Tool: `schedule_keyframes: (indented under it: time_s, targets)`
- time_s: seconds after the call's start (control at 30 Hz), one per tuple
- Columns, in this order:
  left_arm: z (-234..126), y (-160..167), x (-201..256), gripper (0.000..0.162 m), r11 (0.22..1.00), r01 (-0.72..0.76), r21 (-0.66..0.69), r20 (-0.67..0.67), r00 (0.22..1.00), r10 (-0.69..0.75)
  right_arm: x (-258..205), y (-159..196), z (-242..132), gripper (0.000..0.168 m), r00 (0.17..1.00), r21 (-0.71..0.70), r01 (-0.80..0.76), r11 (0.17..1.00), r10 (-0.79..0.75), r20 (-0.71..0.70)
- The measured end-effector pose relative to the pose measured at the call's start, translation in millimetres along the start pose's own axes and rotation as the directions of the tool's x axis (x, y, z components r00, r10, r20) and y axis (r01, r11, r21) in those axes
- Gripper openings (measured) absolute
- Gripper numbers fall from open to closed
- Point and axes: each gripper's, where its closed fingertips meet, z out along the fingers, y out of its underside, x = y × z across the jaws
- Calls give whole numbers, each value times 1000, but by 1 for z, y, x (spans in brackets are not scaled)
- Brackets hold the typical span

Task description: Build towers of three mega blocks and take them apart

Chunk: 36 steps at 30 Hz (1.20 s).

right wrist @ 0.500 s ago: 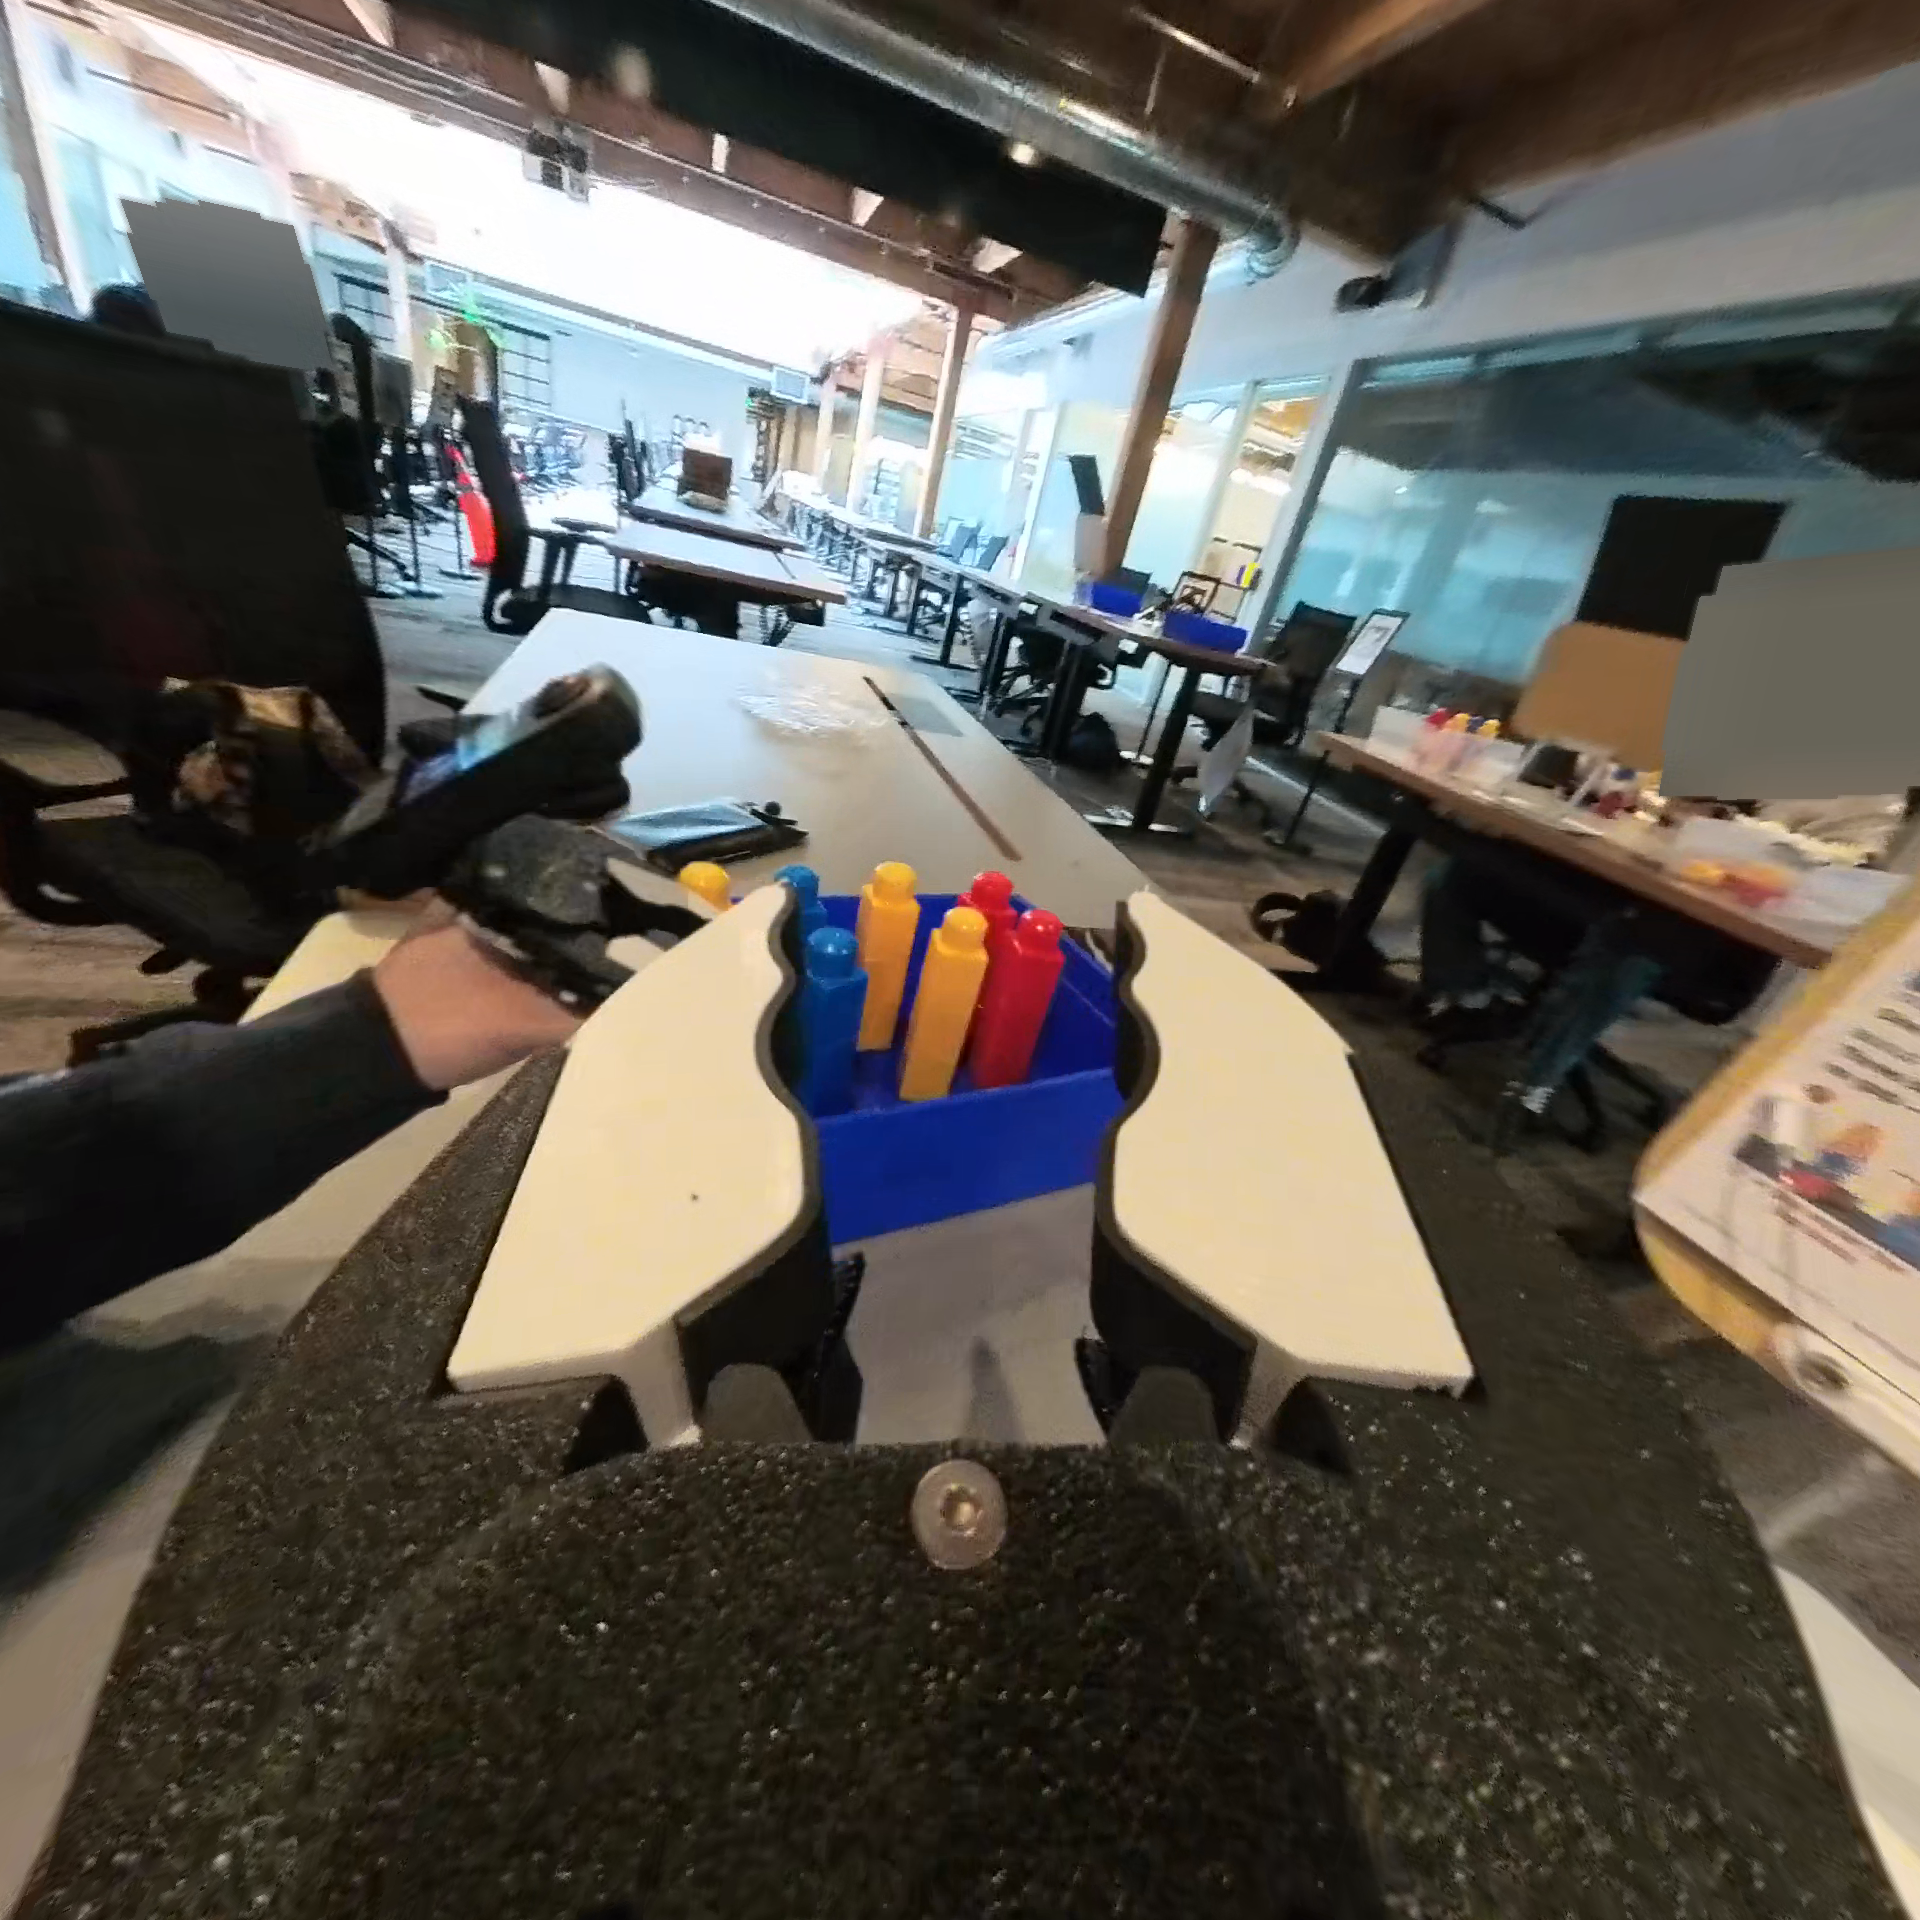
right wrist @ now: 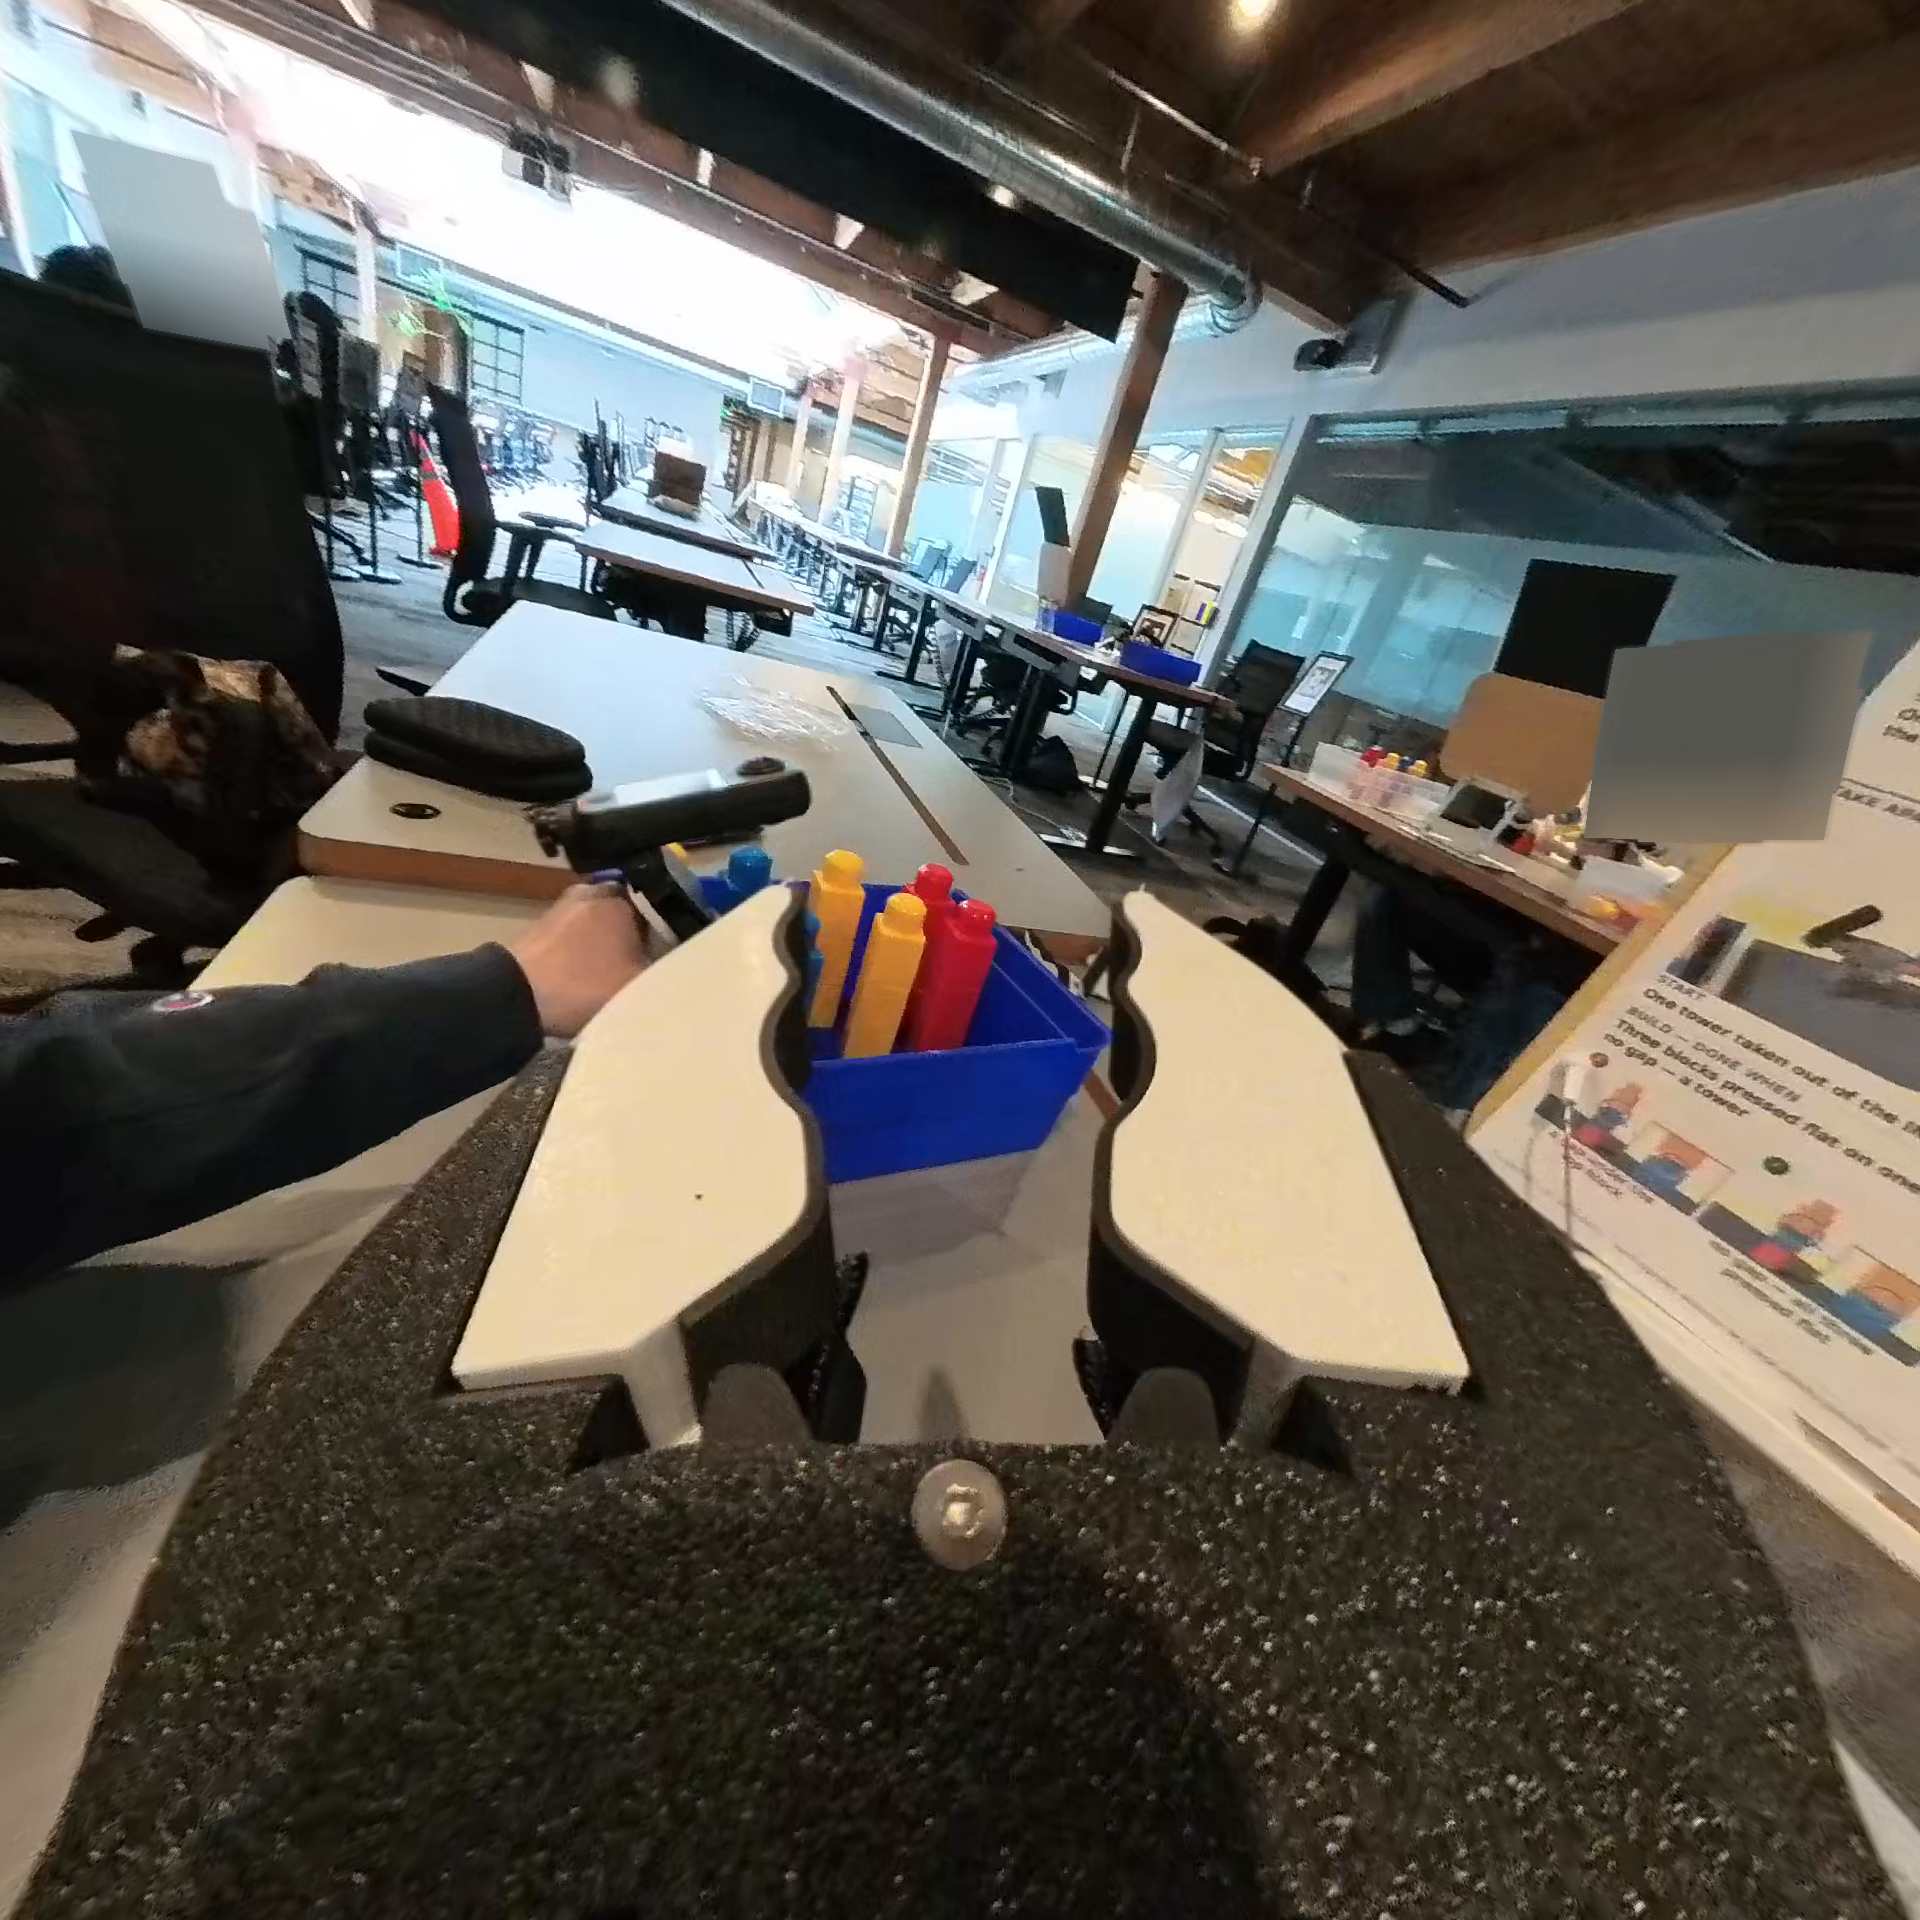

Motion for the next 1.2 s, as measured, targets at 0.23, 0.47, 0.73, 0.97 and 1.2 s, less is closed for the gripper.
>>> schedule_keyframes:
  time_s: [0.23,0.47,0.73,0.97,1.2]
  targets:
    - [-86,-69,73,43,863,-373,342,-8,917,399,-22,1,8,54,992,11,6,1000,-7,126]
    - [-149,4,250,42,472,-752,460,-567,160,808,-69,14,13,63,910,-42,-32,999,46,412]
    - [-142,25,282,42,362,-813,455,-626,-4,780,-70,43,13,35,894,-193,37,980,54,445]
    - [-128,-16,304,123,561,-619,549,-611,160,775,-33,13,8,34,936,23,-129,991,114,333]
    - [-136,3,321,44,480,-618,623,-638,-45,769,-26,7,1,34,919,93,-201,975,155,362]
